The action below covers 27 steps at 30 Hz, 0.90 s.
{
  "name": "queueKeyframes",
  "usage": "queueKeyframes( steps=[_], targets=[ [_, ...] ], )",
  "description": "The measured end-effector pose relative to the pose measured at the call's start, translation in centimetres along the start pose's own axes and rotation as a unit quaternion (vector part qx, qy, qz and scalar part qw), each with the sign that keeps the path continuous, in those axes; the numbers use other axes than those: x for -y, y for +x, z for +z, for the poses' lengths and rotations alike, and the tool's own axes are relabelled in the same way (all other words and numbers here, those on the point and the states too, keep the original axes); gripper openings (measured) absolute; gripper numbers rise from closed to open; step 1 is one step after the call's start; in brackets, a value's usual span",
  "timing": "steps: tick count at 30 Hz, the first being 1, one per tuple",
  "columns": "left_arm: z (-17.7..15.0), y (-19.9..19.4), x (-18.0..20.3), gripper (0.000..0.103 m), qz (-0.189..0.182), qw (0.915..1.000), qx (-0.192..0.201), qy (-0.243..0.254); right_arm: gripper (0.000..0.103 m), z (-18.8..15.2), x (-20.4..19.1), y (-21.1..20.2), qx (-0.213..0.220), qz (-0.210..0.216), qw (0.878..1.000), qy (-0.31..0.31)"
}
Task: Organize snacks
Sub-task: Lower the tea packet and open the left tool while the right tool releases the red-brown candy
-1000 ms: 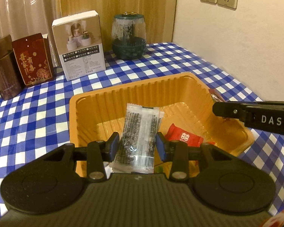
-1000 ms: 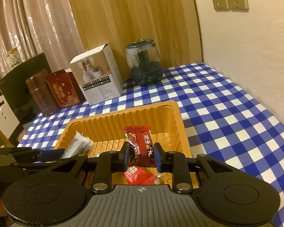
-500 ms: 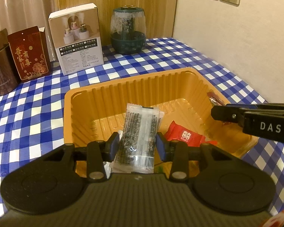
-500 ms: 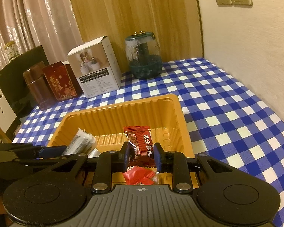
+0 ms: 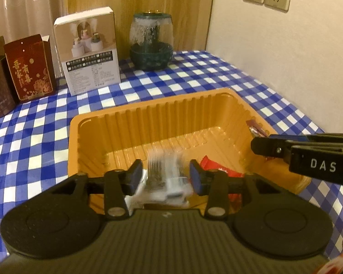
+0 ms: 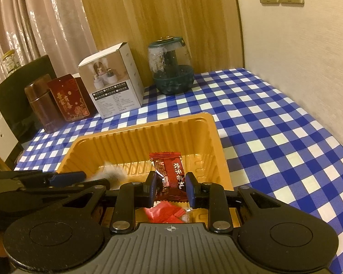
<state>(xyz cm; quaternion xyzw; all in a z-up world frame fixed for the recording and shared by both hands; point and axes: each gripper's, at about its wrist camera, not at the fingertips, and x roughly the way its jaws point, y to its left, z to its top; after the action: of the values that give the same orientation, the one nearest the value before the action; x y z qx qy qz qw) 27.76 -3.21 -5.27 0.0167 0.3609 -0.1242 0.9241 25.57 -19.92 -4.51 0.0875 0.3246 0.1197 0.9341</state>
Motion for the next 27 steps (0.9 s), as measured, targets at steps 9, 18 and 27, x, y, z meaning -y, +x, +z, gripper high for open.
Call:
queueKeyframes(
  steps=[9,18,27],
  targets=[
    [0.2,-1.2,-1.1,0.05,0.019,0.9998,0.007,-0.004,0.027,0.1,0.1,-0.1,-0.001,0.003,1.0,0.002],
    [-0.1,-1.1,-1.3,0.049,0.028,0.9996,-0.005,0.002,0.027,0.2,-0.4,0.1,-0.003,0.015,1.0,0.006],
    [-0.1,-1.1,-1.3,0.05,0.028,0.9996,-0.005,0.002,0.027,0.1,-0.6,0.4,-0.007,0.02,1.0,0.01]
  ],
)
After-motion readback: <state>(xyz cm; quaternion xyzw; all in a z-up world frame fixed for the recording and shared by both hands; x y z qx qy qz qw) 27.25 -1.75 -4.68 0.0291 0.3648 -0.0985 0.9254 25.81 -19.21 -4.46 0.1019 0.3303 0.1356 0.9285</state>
